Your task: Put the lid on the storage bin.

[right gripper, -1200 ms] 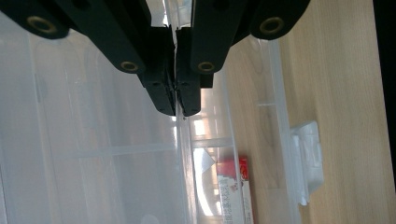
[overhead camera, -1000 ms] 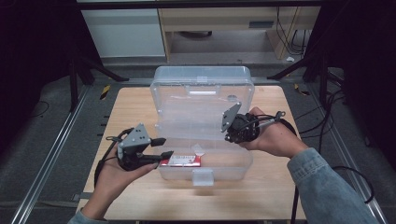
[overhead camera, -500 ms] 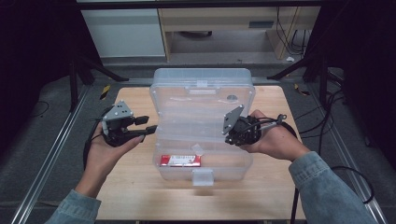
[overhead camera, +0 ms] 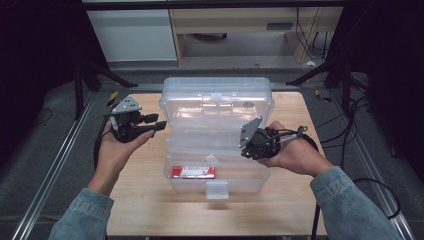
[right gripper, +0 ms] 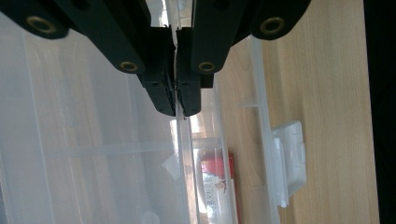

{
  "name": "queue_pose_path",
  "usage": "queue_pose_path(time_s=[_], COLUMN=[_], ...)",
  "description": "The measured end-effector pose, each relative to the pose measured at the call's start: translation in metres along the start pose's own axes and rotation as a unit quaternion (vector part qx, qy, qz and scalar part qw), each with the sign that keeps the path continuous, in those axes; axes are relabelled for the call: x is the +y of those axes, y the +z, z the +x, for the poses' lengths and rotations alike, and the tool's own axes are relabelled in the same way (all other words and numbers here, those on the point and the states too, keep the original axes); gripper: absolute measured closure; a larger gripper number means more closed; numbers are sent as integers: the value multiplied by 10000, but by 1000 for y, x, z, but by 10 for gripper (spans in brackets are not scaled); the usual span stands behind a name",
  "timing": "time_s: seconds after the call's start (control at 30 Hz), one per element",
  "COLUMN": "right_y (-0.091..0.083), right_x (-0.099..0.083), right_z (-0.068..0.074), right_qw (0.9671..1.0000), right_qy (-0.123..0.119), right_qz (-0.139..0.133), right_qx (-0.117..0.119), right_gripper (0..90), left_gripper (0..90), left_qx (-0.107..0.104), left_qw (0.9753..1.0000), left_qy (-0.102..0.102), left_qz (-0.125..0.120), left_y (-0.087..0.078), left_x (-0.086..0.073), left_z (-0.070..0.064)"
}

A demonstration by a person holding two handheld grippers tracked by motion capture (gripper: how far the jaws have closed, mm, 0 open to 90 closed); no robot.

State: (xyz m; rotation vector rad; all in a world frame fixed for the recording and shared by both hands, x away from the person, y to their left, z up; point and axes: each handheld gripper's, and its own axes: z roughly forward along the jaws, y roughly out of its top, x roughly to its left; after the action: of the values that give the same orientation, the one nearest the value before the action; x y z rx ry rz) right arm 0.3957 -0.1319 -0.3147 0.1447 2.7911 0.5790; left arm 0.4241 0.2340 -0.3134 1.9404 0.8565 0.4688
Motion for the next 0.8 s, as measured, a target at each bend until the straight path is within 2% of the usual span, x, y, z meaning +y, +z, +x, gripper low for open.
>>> queue_pose_path(time_s=[0.07, 0.17, 0.27, 0.5, 0.67, 0.8], right_y=[0, 1, 1, 1, 3, 5], right_x=[-1, -1, -2, -3, -3, -5], right_z=[1, 2, 3, 4, 6, 8], right_qw=[10000, 10000, 10000, 10000, 10000, 9999], right_qy=[32, 34, 42, 67, 60, 57], right_qz=[-12, -22, -21, -29, -21, -21], right_qx=[-5, 5, 17, 15, 65, 104], right_gripper=[869, 868, 867, 866, 863, 858], left_gripper=[567, 574, 583, 588, 576, 588], left_qx=[-23, -1, -10, 115, 186, 174], left_qw=[10000, 10000, 10000, 9999, 9998, 9998], left_qy=[-76, -84, -53, 26, -34, -25], left_qz=[-46, -51, 0, 122, -55, -31], left_y=[2, 4, 6, 7, 2, 3], left_x=[2, 4, 5, 3, 6, 7], left_z=[1, 2, 2, 2, 3, 2])
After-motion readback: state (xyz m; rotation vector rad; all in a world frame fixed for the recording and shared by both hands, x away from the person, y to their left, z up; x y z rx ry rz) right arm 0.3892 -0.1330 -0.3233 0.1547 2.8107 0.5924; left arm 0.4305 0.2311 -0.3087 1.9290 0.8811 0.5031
